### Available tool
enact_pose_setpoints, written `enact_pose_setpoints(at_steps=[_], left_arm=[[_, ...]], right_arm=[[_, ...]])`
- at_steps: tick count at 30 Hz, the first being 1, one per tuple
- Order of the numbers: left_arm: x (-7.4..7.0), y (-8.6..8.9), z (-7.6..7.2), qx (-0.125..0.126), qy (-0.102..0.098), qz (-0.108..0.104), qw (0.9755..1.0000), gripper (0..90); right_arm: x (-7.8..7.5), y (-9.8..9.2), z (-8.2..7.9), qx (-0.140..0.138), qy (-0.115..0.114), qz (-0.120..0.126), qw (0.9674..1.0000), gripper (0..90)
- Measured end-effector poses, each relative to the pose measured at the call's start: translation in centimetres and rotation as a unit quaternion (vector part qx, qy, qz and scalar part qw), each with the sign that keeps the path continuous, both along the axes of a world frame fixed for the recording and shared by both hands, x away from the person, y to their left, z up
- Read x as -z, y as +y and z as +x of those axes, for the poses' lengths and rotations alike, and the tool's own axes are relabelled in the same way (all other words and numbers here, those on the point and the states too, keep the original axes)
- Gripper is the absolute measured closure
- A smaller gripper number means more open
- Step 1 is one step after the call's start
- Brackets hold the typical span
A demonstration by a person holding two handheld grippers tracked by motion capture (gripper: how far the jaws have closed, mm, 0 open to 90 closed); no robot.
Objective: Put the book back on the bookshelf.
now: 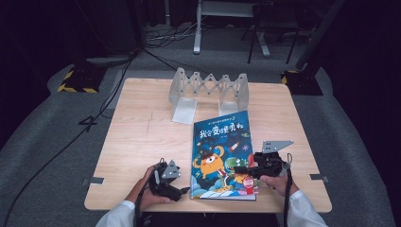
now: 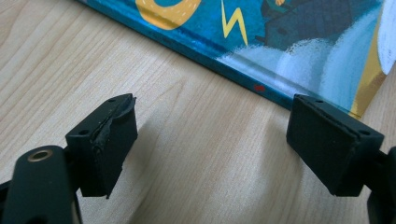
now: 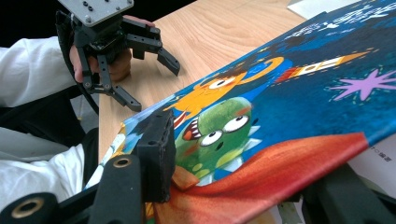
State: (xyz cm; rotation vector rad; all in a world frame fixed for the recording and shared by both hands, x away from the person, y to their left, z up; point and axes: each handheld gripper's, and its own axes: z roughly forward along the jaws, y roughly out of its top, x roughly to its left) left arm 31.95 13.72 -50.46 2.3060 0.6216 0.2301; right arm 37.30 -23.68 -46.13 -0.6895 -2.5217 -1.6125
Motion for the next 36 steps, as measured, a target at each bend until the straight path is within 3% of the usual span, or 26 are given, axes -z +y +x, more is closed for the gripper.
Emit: enact_pose_setpoints(at_steps=[5, 6, 9, 11, 15, 17, 20, 25, 26, 28, 36], left_arm=[[-0.1, 0.0, 0.1, -0.003, 0.006, 0.0, 1.0, 16.0], [-0.1, 0.0, 0.2, -0.002, 0.008, 0.001, 1.0, 16.0], [-0.2, -0.1, 0.5, -0.012, 0.019, -0.002, 0.9997, 15.8], [-0.4, -0.4, 0.5, -0.017, 0.015, 0.014, 0.9996, 16.1], [-0.6, -0.4, 0.5, -0.014, 0.027, 0.002, 0.9995, 17.7], [-0.7, -0.3, 0.8, -0.006, 0.038, -0.012, 0.9992, 17.0], [-1.0, -0.6, 1.0, -0.007, 0.035, -0.013, 0.9993, 16.4], [-1.7, -1.2, 1.7, 0.004, 0.036, -0.033, 0.9988, 15.7], [-1.6, -1.4, 2.0, 0.006, 0.047, -0.046, 0.9978, 16.0], [-1.5, -1.7, 2.3, 0.007, 0.05, -0.043, 0.9978, 16.0], [-1.3, -3.0, 3.2, 0.04, 0.083, -0.078, 0.9927, 11.5]], right_arm=[[-0.5, -0.1, -1.8, 0.004, -0.057, 0.001, 0.9984, 50.4], [-0.5, -0.1, -1.8, 0.004, -0.057, 0.001, 0.9984, 50.4], [-1.0, 0.1, -2.7, 0.004, -0.09, -0.003, 0.9959, 50.4], [-1.1, 0.1, -3.2, 0.003, -0.108, -0.004, 0.9942, 50.4], [-1.5, 0.0, -3.9, 0.002, -0.137, -0.009, 0.9905, 50.4], [-1.8, 0.1, -4.3, -0.001, -0.159, -0.012, 0.9871, 50.5], [-1.9, 0.1, -4.6, -0.001, -0.169, -0.013, 0.9855, 50.4], [-2.0, 0.2, -4.8, -0.004, -0.181, -0.015, 0.9834, 50.4], [-2.0, 0.1, -4.9, -0.004, -0.182, -0.015, 0.9831, 50.4], [-2.0, 0.1, -4.9, -0.005, -0.184, -0.015, 0.9828, 50.4], [-1.9, 0.1, -4.9, -0.009, -0.192, -0.01, 0.9812, 50.4]])
